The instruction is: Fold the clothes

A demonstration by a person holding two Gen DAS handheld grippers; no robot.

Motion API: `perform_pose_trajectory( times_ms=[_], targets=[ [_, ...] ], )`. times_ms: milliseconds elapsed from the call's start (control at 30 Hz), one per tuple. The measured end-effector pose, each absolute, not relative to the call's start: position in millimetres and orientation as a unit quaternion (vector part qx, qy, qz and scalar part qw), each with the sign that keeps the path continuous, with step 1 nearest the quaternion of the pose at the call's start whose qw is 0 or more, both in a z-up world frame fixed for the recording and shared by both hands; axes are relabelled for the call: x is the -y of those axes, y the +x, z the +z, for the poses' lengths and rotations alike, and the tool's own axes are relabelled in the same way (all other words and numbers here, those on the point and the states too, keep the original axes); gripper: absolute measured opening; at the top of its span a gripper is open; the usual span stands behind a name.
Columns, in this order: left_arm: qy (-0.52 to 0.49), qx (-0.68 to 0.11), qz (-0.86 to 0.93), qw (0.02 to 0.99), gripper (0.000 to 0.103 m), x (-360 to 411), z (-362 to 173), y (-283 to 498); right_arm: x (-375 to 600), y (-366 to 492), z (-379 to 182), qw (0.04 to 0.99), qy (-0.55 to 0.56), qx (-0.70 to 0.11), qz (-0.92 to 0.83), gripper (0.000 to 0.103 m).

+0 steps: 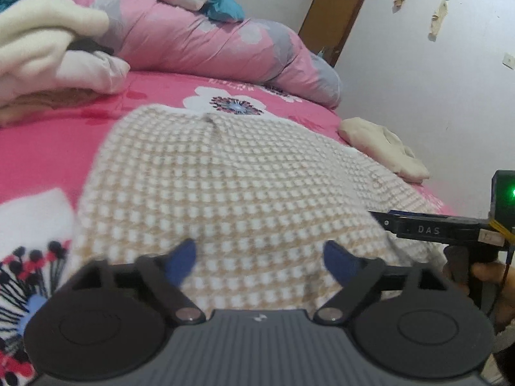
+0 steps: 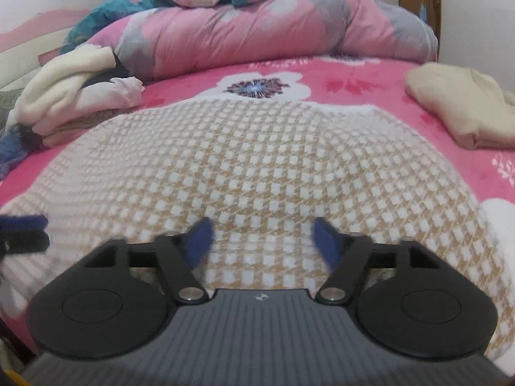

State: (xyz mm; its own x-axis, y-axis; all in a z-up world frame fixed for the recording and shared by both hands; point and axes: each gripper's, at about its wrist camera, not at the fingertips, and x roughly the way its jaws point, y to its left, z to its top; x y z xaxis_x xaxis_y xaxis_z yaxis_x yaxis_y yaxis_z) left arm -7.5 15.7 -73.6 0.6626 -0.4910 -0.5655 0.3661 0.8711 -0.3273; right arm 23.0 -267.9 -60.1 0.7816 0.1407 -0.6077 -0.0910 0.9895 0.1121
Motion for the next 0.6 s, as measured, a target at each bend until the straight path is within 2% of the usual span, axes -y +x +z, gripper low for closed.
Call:
perform_pose_trajectory(
  times_ms=[100, 167, 300, 600],
  targets=[
    [-0.076, -0.357, -0.208, 0.907, 0.103, -0.3, -67.7, -4.9, 258.3, 26.3, -56.1, 0.940, 0.035, -0.339, 0.033, 0.094],
    [-0.053, -0.372, -0.186, 0.908, 0.103, 11.1, -64.8, -3.8, 252.4, 29.6, -55.5, 0.938, 0.027, -0.346, 0.013, 0.101],
    [-0.006, -0.394, -0.141, 0.908, 0.103, 33.7, -62.3, -3.4, 249.5, 30.3, -56.8, 0.938, 0.022, -0.347, 0.003, 0.102],
    [0.004, -0.413, -0.110, 0.904, 0.103, 45.4, -61.4, -2.1, 260.8, 32.5, -56.8, 0.934, 0.038, -0.354, 0.020, 0.102]
  ],
)
